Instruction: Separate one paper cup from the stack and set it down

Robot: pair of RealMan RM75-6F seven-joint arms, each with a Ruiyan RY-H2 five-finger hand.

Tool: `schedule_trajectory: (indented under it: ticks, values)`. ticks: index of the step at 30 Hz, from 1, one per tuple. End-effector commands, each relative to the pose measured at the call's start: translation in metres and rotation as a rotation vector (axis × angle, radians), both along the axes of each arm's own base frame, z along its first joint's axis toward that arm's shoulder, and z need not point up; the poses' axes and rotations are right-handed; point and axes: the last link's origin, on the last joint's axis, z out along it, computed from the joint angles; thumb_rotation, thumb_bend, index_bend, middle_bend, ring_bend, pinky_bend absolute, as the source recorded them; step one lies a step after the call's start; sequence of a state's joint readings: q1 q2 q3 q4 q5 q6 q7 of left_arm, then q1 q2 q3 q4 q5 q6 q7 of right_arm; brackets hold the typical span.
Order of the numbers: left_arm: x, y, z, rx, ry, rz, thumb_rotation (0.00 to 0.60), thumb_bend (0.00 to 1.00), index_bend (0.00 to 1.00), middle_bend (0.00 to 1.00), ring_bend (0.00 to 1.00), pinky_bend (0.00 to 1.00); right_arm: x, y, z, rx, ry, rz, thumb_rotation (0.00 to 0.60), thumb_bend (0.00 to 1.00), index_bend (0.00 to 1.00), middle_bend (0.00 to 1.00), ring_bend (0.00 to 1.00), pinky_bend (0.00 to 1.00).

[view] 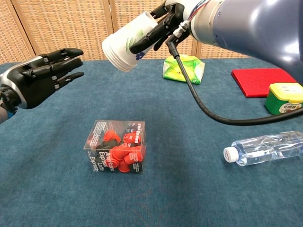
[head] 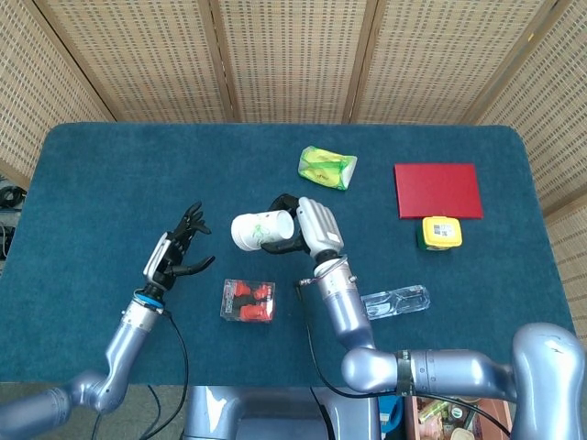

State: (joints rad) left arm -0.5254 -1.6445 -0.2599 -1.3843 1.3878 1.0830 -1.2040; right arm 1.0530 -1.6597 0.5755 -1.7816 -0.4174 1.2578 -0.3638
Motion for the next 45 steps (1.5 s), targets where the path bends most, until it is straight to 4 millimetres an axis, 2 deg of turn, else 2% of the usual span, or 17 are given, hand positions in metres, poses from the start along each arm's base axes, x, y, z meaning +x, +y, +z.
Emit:
schedule_trajectory:
  ticks: [1, 7, 26, 45]
  values:
    - [0.005, 0.003, -0.007, -0.016, -0.014, 0.002, 0.6, 0.22, 0.45, 0.0, 0.0, 0.0, 0.001, 0.0, -0.001, -0.002, 0.005, 0.001, 0.6, 0.19, 0.78, 0.65, 0.51, 0.74]
    - [0.017, 0.004, -0.018, -0.036, -0.023, -0.016, 0.6, 0.22, 0.48, 0.0, 0.0, 0.0, -0.001, 0.0, -0.001, -0.005, 0.013, -0.003, 0.6, 0.19, 0.78, 0.65, 0.51, 0.74]
    - [0.038, 0.011, -0.032, -0.042, -0.024, -0.043, 0.6, 0.24, 0.51, 0.0, 0.0, 0.0, -0.008, -0.001, -0.003, 0.004, 0.021, -0.013, 0.6, 0.19, 0.78, 0.65, 0.51, 0.74]
    - [0.046, 0.015, -0.039, -0.045, -0.028, -0.03, 0.6, 0.31, 0.53, 0.0, 0.0, 0.0, -0.01, 0.0, -0.004, 0.013, 0.025, -0.009, 0.6, 0.19, 0.78, 0.65, 0.51, 0.74]
